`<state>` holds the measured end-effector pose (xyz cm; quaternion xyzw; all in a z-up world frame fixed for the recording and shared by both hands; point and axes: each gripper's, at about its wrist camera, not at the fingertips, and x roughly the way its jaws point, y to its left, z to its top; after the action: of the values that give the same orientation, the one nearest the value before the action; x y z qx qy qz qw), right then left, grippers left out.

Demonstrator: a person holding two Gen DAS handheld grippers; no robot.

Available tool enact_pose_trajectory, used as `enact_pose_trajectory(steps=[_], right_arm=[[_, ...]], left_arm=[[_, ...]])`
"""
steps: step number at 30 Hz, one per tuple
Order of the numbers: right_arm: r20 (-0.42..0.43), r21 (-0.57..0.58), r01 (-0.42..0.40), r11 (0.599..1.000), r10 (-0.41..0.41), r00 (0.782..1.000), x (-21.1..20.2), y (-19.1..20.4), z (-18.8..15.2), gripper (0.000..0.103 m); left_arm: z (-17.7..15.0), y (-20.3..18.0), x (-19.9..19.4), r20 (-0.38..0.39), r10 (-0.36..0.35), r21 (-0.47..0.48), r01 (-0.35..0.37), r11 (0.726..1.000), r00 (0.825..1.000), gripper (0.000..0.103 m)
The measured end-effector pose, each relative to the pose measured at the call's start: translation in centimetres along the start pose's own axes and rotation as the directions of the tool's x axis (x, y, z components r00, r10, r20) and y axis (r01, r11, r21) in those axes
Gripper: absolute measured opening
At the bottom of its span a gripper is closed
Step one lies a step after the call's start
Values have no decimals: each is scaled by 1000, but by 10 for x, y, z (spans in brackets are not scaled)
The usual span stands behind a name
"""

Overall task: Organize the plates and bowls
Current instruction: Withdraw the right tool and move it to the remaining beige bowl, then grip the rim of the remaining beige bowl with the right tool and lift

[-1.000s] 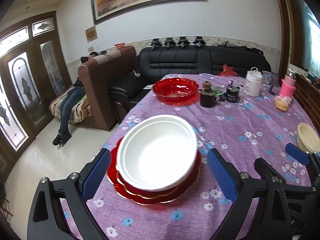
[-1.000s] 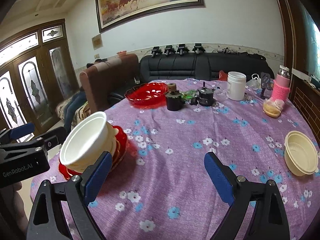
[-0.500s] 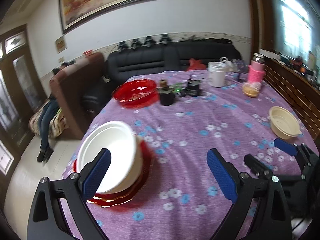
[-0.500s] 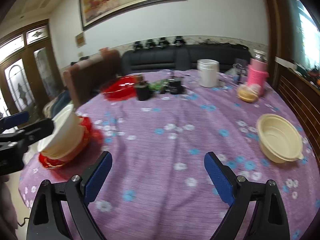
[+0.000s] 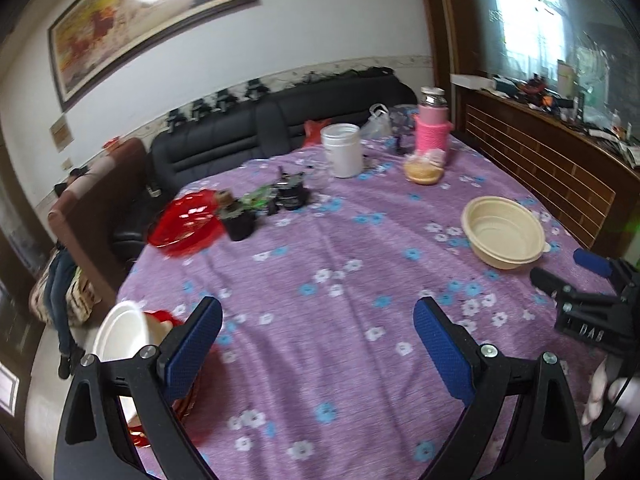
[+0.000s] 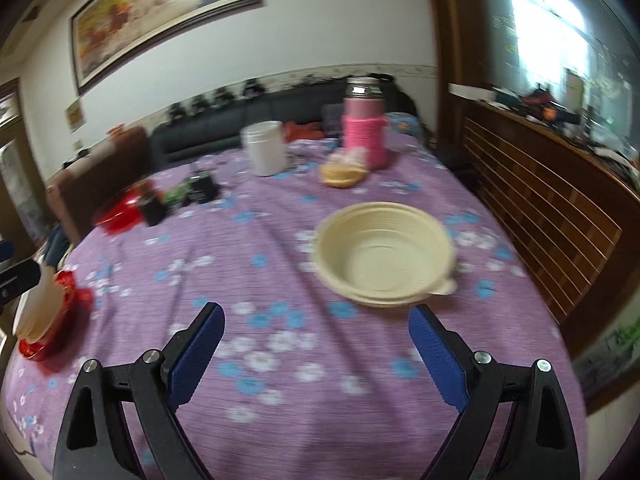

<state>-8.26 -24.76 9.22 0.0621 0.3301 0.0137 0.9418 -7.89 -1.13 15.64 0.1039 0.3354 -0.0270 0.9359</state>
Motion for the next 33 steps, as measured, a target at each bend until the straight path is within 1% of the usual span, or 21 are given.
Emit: enact_pose_trajectory(steps=[3, 4, 5, 7, 11, 13, 17, 21, 22, 26, 28, 29, 31, 33], right_arm=[[0, 39, 35, 999, -35, 999, -3, -27, 3, 95], [4, 46, 53, 998, -53, 999, -4, -34, 6, 94], [7, 46, 64, 997, -64, 998, -5, -40, 7, 92], [6, 49, 85, 995, -85, 996, -5, -50, 11, 91], [-15, 88, 90, 992, -89, 996, 5, -72, 18, 90], [-29, 112, 92, 989, -89, 996, 13, -82, 21, 90], [-51, 154, 83, 985, -76, 996, 29, -100, 25, 90], [-66, 182, 64, 981, -53, 996, 47, -110, 33, 89], [-70, 197, 57, 979, -44, 997, 54, -113, 38, 87], [-65, 265, 22, 964, -5, 998, 77, -123, 52, 82], [-63, 293, 5, 956, 14, 998, 88, -126, 56, 78], [-62, 301, -4, 953, 24, 998, 92, -126, 57, 75], [-66, 303, -12, 953, 34, 997, 101, -124, 57, 69], [-74, 294, -12, 956, 35, 997, 109, -121, 55, 69]], left_arm=[[7, -16, 11, -37, -55, 3, 55, 998, 998, 96], [10, -19, 14, -44, -62, 4, 63, 998, 997, 96], [12, -24, 17, -48, -64, 6, 65, 998, 997, 96], [17, -36, 24, -50, -63, 22, 64, 998, 997, 96], [30, -58, 39, -50, -68, 64, 71, 995, 996, 96], [38, -66, 51, -67, -77, 65, 81, 995, 995, 96], [49, -77, 79, -112, -98, 50, 104, 993, 989, 96], [55, -88, 113, -174, -127, 26, 133, 991, 977, 96], [56, -90, 121, -182, -139, 16, 144, 989, 973, 96], [61, -99, 143, -197, -177, -23, 176, 984, 964, 96], [66, -105, 153, -204, -194, -34, 191, 981, 960, 93], [68, -108, 157, -203, -196, -35, 193, 981, 959, 90], [72, -116, 164, -198, -200, -35, 197, 980, 960, 89], [75, -123, 172, -197, -206, -35, 203, 979, 959, 88]])
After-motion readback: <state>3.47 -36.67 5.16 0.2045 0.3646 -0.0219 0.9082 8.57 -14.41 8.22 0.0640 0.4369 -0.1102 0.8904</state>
